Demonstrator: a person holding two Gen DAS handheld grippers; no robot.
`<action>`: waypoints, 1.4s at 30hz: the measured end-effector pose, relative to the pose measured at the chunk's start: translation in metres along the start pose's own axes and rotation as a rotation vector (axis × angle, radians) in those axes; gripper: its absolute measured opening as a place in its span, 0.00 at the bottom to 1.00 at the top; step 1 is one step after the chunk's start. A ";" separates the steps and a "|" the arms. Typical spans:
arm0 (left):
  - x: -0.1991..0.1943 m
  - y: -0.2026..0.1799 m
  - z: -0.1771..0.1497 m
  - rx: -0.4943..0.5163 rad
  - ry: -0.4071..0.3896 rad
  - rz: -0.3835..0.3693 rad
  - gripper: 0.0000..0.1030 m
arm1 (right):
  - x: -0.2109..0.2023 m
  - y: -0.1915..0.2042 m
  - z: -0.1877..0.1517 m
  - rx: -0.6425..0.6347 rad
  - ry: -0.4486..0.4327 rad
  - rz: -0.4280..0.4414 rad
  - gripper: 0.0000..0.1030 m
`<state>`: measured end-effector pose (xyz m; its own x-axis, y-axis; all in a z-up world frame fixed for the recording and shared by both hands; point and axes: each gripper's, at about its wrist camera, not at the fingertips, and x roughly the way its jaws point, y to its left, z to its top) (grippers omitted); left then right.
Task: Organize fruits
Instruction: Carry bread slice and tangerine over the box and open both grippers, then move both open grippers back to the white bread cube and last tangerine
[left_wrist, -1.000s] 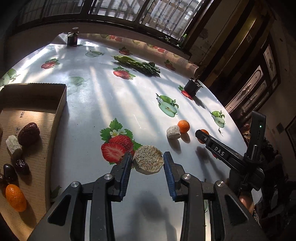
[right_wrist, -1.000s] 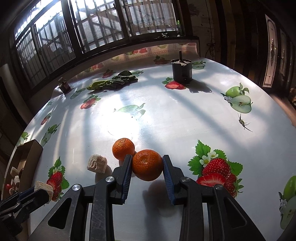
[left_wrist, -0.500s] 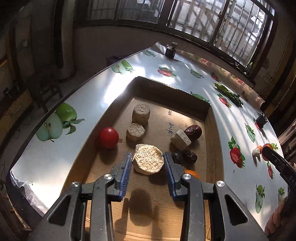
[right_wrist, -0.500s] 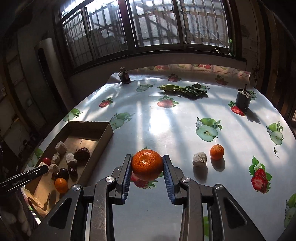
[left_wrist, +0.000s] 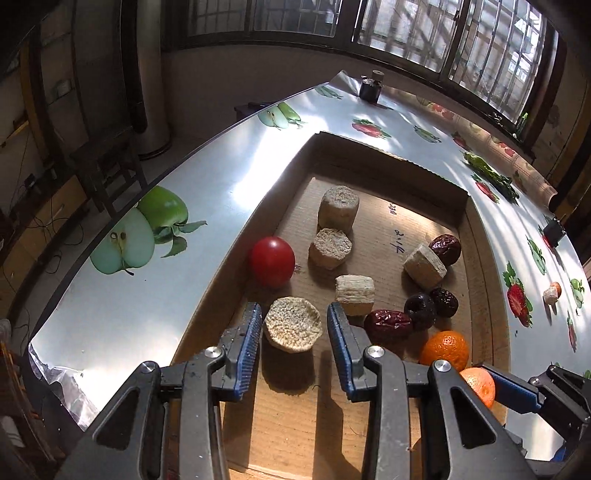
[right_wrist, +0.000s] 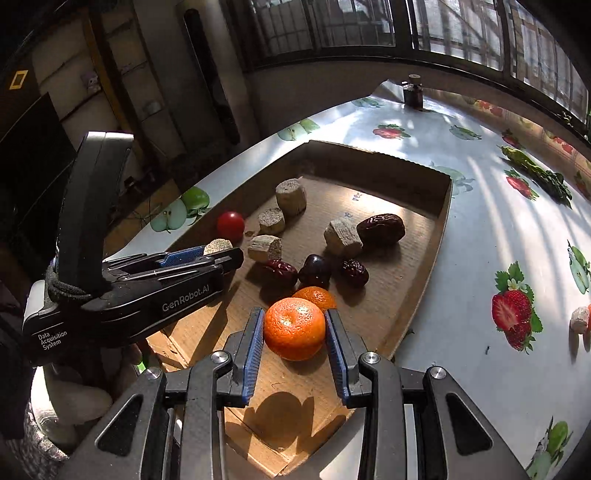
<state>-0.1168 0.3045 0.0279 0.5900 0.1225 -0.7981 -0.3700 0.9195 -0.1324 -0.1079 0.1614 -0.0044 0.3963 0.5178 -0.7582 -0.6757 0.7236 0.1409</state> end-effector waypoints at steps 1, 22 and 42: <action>-0.001 -0.001 0.001 -0.001 -0.007 0.002 0.46 | 0.004 0.003 -0.002 -0.011 0.009 0.000 0.35; -0.058 -0.026 0.002 0.065 -0.187 0.114 0.71 | -0.030 -0.010 -0.013 0.073 -0.141 -0.099 0.42; -0.094 -0.078 -0.015 0.171 -0.232 0.084 0.76 | -0.072 -0.054 -0.054 0.301 -0.189 -0.126 0.46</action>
<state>-0.1540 0.2156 0.1039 0.7176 0.2648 -0.6441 -0.3097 0.9497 0.0453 -0.1331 0.0605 0.0084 0.5916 0.4705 -0.6547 -0.4125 0.8744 0.2557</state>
